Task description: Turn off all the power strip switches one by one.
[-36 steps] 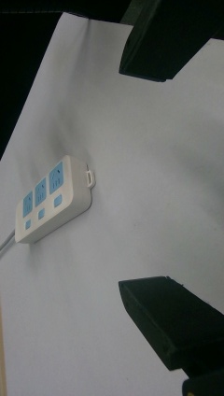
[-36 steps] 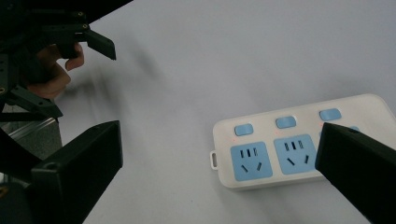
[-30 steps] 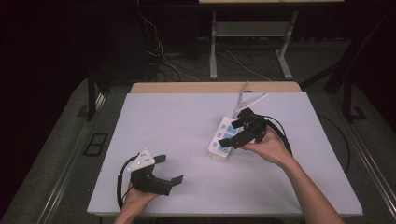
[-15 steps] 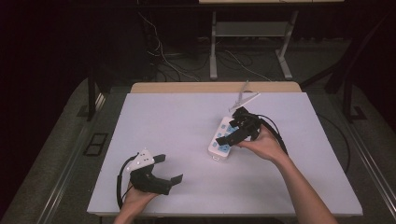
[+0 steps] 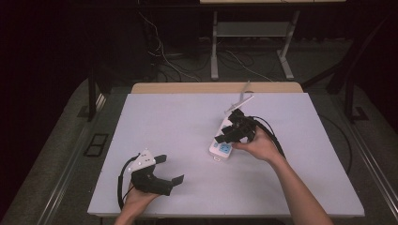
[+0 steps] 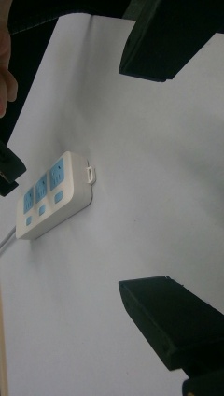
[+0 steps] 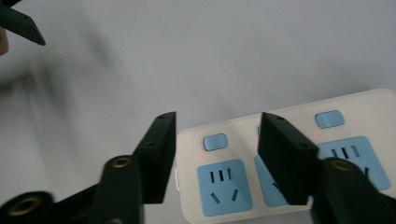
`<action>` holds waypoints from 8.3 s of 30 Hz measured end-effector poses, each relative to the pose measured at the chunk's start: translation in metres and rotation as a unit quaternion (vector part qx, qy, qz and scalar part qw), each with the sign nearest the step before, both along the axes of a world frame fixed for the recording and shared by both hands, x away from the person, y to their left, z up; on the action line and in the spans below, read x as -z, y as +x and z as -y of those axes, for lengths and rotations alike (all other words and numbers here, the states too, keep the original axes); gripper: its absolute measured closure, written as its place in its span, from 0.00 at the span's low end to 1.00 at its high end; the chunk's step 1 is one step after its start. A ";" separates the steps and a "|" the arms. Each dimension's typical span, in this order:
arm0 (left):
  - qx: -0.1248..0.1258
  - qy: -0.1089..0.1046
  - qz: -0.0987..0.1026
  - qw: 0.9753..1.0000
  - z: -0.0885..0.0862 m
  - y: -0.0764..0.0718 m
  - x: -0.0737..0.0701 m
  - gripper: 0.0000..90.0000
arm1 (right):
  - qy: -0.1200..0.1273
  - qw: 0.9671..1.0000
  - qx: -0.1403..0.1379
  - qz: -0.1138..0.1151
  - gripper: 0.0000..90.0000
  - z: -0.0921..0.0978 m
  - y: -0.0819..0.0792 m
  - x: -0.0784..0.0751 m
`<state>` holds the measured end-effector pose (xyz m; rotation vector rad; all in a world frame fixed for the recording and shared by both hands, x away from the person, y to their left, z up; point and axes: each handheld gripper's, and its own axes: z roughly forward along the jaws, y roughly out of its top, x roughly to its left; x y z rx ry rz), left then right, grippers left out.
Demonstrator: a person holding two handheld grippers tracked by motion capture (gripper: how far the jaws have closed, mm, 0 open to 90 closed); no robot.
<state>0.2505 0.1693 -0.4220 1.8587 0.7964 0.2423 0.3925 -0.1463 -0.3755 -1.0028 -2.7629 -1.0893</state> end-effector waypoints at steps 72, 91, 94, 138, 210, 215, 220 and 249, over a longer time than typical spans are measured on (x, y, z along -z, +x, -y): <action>0.001 0.010 -0.002 1.000 0.001 0.001 0.002 0.00 | 0.021 0.999 -0.001 -0.025 1.00 -0.010 0.006 0.044; 0.001 0.010 -0.003 1.000 0.000 0.002 0.002 0.00 | 0.029 0.999 -0.001 -0.027 1.00 0.006 0.011 0.026; 0.001 0.010 -0.003 1.000 0.000 0.002 0.002 0.00 | 0.024 0.999 0.000 -0.027 1.00 0.009 0.013 0.022; -0.002 0.010 -0.001 1.000 -0.002 0.002 0.001 0.00 | 0.012 0.999 -0.007 -0.042 1.00 0.006 0.050 0.026; 0.002 0.014 -0.004 1.000 0.001 0.002 0.003 0.00 | 0.026 0.999 -0.012 -0.029 1.00 0.005 0.044 0.046; 0.001 0.014 -0.005 1.000 0.000 0.003 0.004 0.00 | 0.026 0.999 -0.007 -0.030 1.00 0.004 0.043 0.046; 0.001 0.013 -0.005 1.000 0.000 0.003 0.003 0.00 | 0.036 0.999 -0.002 -0.041 1.00 0.006 0.044 0.047; -0.001 0.011 -0.005 1.000 -0.002 0.004 0.003 0.00 | 0.032 0.999 0.011 -0.022 1.00 0.024 0.055 0.018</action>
